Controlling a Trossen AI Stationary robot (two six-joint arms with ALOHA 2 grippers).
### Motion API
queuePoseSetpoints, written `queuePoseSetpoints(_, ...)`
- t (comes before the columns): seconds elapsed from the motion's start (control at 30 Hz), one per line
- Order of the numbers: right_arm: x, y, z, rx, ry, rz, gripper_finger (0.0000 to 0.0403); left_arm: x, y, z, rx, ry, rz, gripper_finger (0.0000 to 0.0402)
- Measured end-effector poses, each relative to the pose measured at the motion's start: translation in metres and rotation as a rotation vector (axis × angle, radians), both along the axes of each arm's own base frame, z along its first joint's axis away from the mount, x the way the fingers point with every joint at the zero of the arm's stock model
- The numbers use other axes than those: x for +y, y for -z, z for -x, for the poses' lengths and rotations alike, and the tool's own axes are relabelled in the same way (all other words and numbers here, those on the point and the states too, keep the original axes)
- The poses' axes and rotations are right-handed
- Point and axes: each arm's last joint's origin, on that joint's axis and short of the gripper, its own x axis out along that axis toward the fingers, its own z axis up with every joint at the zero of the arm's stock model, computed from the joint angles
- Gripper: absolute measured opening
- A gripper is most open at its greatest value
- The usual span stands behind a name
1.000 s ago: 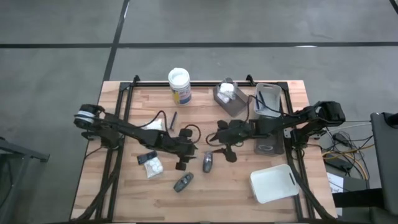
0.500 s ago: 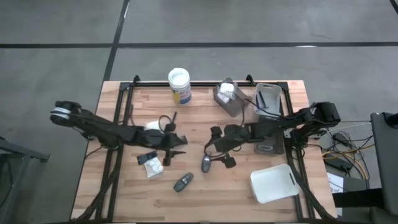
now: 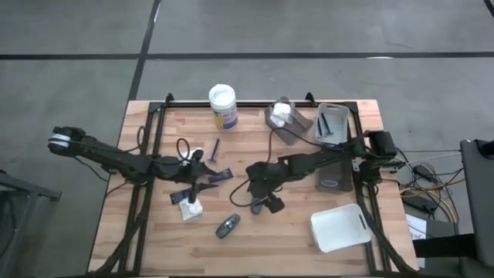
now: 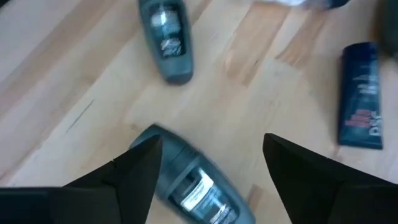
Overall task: Pick & Place Travel size toiletries
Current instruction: Put the middle gray deodorant into the bottom black bin
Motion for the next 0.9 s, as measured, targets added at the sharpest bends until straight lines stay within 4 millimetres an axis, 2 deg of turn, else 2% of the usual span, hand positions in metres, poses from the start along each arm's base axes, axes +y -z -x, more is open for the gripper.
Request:
queuePoseSetpoints(0.17, 0.005, -0.005, -0.007, 0.058, -0.032, -0.003, 0.0255, 0.001, 0.003, 0.006, -0.003, -0.001, 0.001, 0.0193)
queuePoseSetpoints(0.4, 0.007, -0.012, -0.004, 0.085, -0.066, -0.045, 0.0246, 0.001, 0.007, 0.006, 0.013, 0.0, -0.003, 0.0193)
queuePoseSetpoints(0.9, 0.006, -0.005, 0.0, 0.088, -0.198, 0.045, 0.0279, 0.002, 0.019, 0.012, 0.057, -0.001, -0.01, 0.0193)
